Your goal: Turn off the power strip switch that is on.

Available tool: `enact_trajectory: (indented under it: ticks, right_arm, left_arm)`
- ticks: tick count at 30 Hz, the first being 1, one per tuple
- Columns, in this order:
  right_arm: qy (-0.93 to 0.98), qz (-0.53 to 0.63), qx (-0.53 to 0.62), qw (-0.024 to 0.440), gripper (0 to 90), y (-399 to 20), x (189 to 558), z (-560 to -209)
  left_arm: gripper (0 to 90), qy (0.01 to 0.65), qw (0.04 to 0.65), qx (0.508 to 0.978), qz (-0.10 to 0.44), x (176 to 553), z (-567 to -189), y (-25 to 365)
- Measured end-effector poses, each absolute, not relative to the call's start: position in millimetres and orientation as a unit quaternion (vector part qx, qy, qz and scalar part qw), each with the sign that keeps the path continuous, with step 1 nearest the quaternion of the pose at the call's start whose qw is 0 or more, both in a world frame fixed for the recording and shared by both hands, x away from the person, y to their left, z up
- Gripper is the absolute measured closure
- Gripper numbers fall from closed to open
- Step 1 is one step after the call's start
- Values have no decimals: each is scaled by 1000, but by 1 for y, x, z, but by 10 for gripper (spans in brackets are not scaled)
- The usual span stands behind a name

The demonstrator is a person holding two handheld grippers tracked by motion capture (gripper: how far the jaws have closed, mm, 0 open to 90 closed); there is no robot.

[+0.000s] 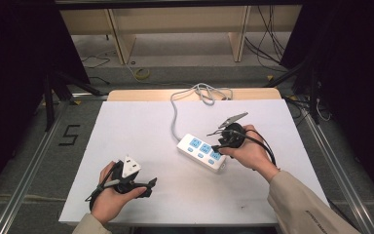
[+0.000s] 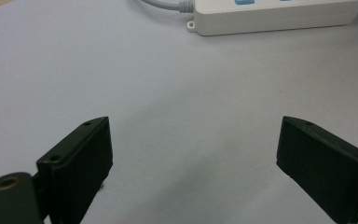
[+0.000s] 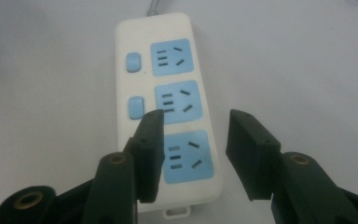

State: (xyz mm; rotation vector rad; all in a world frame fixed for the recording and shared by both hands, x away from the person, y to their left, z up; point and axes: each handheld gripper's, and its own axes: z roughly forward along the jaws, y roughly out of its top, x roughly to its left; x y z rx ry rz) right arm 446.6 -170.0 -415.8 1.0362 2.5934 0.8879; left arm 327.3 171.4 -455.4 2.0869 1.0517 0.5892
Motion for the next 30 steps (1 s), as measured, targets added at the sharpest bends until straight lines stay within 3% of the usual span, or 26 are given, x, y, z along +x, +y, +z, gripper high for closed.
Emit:
enact_trajectory:
  ticks: [17, 30]
  right_arm:
    - [863, 320, 370, 127, 436, -208, 434, -417]
    - [857, 326, 377, 133, 413, -226, 423, -421]
  left_arm:
    - [102, 409, 355, 809, 229, 327, -455, 172]
    - [103, 409, 354, 809, 230, 327, -455, 171]
